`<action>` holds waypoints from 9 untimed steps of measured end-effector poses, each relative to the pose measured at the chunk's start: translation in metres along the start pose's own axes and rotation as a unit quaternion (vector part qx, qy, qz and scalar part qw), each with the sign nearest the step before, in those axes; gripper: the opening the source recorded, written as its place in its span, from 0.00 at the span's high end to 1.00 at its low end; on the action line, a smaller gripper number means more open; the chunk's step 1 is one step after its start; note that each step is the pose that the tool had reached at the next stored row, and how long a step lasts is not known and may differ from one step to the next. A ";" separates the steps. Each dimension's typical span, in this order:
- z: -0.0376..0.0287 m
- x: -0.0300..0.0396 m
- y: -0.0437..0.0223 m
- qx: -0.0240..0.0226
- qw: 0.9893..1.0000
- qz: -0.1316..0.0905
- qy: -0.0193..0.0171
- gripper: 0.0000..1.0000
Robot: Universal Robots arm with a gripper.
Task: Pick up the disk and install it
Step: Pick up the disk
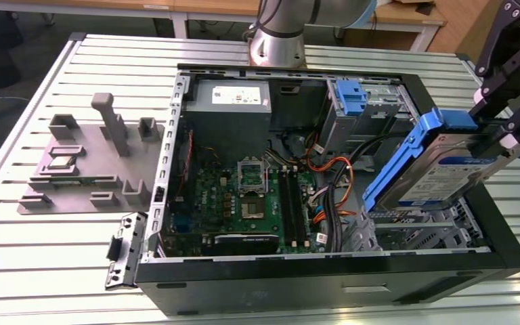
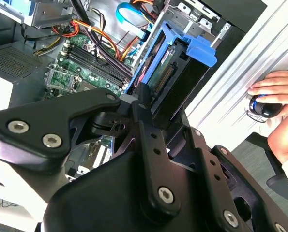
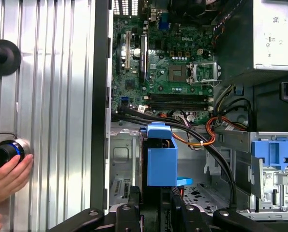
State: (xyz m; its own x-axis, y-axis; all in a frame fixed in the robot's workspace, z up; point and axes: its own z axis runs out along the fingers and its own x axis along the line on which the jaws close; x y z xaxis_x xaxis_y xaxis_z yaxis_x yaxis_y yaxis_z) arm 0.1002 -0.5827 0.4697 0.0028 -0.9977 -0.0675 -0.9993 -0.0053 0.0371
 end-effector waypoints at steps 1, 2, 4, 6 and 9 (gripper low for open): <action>0.0000 0.0000 0.0000 0.000 1.000 0.000 0.000 0.65; 0.0001 0.0000 0.0000 0.000 1.000 0.000 0.000 0.65; 0.0001 0.0000 -0.0004 0.000 1.000 0.000 0.000 0.65; 0.0001 0.0000 -0.0017 0.000 1.000 0.000 0.000 0.65; 0.0000 0.0001 -0.0030 0.000 1.000 0.000 0.000 0.65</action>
State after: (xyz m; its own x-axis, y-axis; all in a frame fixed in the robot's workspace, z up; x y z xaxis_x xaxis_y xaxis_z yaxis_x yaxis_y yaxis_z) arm 0.1032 -0.5827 0.4695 0.0027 -0.9977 -0.0672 -0.9993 -0.0053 0.0373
